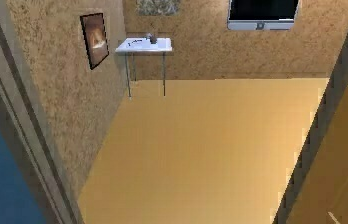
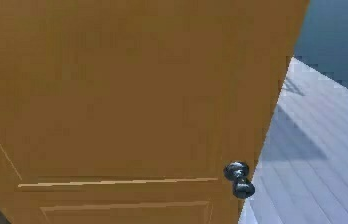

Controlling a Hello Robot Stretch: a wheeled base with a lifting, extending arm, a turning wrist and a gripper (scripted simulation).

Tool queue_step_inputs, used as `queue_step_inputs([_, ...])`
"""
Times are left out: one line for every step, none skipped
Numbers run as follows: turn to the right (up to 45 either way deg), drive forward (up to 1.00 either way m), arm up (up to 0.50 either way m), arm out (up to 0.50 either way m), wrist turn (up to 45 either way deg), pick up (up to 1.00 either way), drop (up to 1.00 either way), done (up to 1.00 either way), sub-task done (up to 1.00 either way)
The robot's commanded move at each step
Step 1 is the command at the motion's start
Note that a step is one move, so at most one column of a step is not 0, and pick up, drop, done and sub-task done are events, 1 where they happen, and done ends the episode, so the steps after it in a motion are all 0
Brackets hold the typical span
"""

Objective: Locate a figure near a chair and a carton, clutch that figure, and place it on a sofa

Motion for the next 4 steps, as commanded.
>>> queue_step_inputs([0.0,0.75,0.00,0.00,0.0,0.00,0.00,0.00,0.00])
queue_step_inputs([45.0,0.00,0.00,0.00,0.0,0.00,0.00,0.00,0.00])
queue_step_inputs([0.0,0.40,0.00,0.00,0.0,0.00,0.00,0.00,0.00])
queue_step_inputs([3.0,0.00,0.00,0.00,0.0,0.00,0.00,0.00,0.00])
